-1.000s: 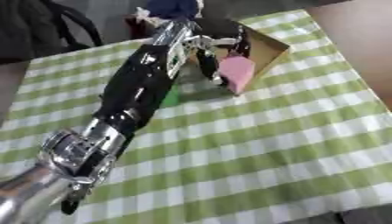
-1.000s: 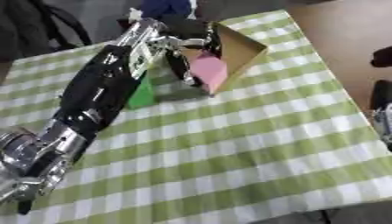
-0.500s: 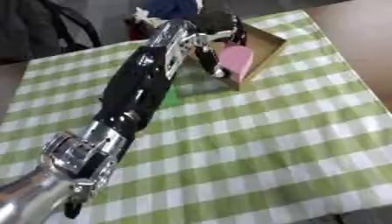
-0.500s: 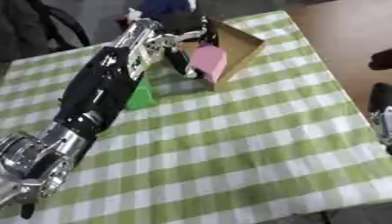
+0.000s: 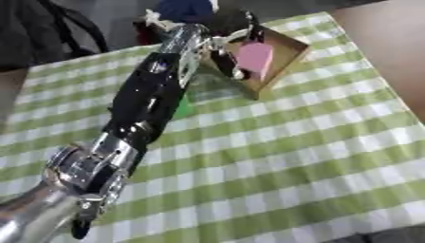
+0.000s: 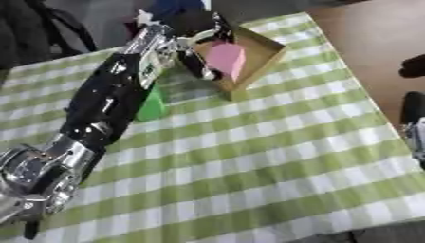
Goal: Pick up objects on the table and place them in the box.
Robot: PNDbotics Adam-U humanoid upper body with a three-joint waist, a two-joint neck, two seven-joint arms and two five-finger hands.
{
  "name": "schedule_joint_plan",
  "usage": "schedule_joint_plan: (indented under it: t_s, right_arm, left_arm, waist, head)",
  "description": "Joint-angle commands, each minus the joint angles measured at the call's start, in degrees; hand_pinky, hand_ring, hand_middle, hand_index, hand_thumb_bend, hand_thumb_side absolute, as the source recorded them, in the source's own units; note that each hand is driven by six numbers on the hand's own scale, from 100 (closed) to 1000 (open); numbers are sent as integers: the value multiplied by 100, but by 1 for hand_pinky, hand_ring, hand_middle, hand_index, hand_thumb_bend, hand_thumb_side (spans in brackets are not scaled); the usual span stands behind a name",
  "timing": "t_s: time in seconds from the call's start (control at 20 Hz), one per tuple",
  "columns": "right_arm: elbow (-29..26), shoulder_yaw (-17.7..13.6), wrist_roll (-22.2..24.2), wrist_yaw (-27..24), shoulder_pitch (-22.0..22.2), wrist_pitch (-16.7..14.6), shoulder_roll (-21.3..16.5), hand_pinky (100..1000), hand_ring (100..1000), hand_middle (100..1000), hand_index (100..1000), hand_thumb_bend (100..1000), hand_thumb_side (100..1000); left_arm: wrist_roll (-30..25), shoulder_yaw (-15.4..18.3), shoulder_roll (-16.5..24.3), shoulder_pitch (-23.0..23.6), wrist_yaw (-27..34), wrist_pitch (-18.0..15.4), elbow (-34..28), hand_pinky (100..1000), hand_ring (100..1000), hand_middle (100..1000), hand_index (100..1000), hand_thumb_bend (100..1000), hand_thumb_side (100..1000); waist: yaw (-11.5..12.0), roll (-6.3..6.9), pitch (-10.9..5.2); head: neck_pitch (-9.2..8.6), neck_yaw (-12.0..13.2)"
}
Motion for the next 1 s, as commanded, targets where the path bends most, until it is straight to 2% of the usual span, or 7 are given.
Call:
schedule_joint_plan:
  t_s: [0.05, 0.25, 0.5, 0.85, 1.0]
  right_arm:
    - [-120, -22, 12, -17, -78, -4, -27, 842, 727, 692, 954, 100, 399]
    - [-120, -18, 15, -13, -75, 1, -22, 842, 727, 692, 954, 100, 403]
    - [-120, -21, 12, -12, -67, 8, -21, 842, 727, 692, 954, 100, 403]
    - [-120, -24, 15, -20, -53, 13, -24, 842, 727, 692, 954, 100, 400]
    - [-120, -30, 13, -19, -41, 15, -26, 842, 727, 693, 954, 100, 399]
  left_arm:
    - [175, 55, 125, -110, -41, -33, 15, 734, 595, 517, 656, 418, 125]
    - [386, 19, 92, -85, -45, -90, 81, 734, 602, 544, 675, 435, 135]
    - [389, -24, 85, -69, -95, -155, 145, 749, 634, 611, 798, 494, 153]
    - [337, -19, 142, -78, -188, -161, 82, 781, 713, 731, 843, 567, 179]
    - [414, -13, 171, -79, -187, -147, 8, 788, 728, 749, 844, 571, 183]
  waist:
    - [-15, -36, -73]
    - [-39, -21, -65]
    - [-28, -22, -77]
    - [14, -37, -117]
    - [26, -50, -132]
  head:
    - [-76, 20]
    - [-81, 19]
    - [-80, 20]
    - [-77, 4]
    - [-75, -3]
